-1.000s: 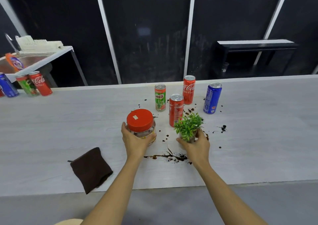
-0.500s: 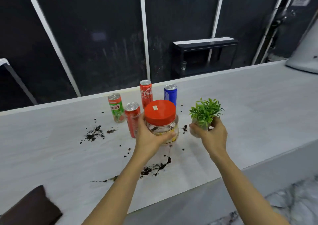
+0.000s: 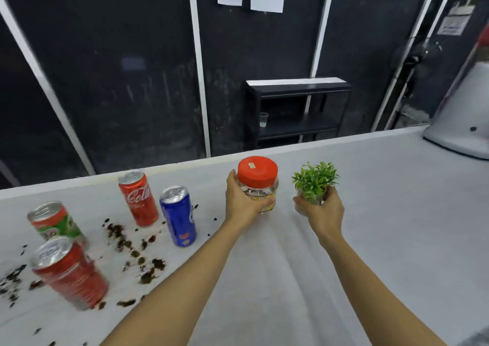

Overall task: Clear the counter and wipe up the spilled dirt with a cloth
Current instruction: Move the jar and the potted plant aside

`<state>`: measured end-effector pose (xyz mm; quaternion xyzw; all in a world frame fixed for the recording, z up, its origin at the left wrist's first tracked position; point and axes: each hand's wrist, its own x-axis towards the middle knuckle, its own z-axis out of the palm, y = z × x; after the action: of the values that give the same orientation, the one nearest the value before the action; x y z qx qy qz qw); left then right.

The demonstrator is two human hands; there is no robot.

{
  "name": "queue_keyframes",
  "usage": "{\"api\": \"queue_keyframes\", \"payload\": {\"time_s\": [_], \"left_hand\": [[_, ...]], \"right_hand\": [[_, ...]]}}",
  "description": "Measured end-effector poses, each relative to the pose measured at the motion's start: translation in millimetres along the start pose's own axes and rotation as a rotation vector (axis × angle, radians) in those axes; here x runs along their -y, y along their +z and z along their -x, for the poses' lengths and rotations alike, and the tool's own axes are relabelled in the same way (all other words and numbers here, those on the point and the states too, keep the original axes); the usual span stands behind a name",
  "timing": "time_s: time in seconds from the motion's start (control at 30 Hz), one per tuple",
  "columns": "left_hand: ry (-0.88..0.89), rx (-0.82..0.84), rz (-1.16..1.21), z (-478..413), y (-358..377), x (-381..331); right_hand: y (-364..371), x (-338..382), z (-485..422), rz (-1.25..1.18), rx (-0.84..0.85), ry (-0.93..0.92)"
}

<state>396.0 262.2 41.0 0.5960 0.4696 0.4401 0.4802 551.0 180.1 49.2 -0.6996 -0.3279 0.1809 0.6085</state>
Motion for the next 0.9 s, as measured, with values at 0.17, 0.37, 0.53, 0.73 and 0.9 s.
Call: {"api": "queue_keyframes", "payload": {"time_s": [0.17, 0.37, 0.53, 0.73, 0.9], "left_hand": [[-0.027, -0.082, 0.044, -67.8, 48.1, 5.6], [-0.058, -0.140, 0.020, -115.4, 77.3, 25.6], [-0.053, -0.130, -0.015, -122.2, 82.0, 33.7], [-0.106, -0.133, -0.149, -79.4, 74.2, 26.6], [0.010, -0.199, -0.100, 10.3, 54.3, 37.9]], "right_hand": [[28.1, -21.4, -77.4, 0.004, 0.057, 0.020], [49.2, -39.1, -122.4, -0.011, 0.084, 0.039], [55.5, -48.6, -134.4, -0.024, 0.113, 0.021], [43.5, -53.4, -108.9, -0.039, 0.105, 0.114], [28.9, -55.7, -17.6, -0.088, 0.010, 0.087]]}}
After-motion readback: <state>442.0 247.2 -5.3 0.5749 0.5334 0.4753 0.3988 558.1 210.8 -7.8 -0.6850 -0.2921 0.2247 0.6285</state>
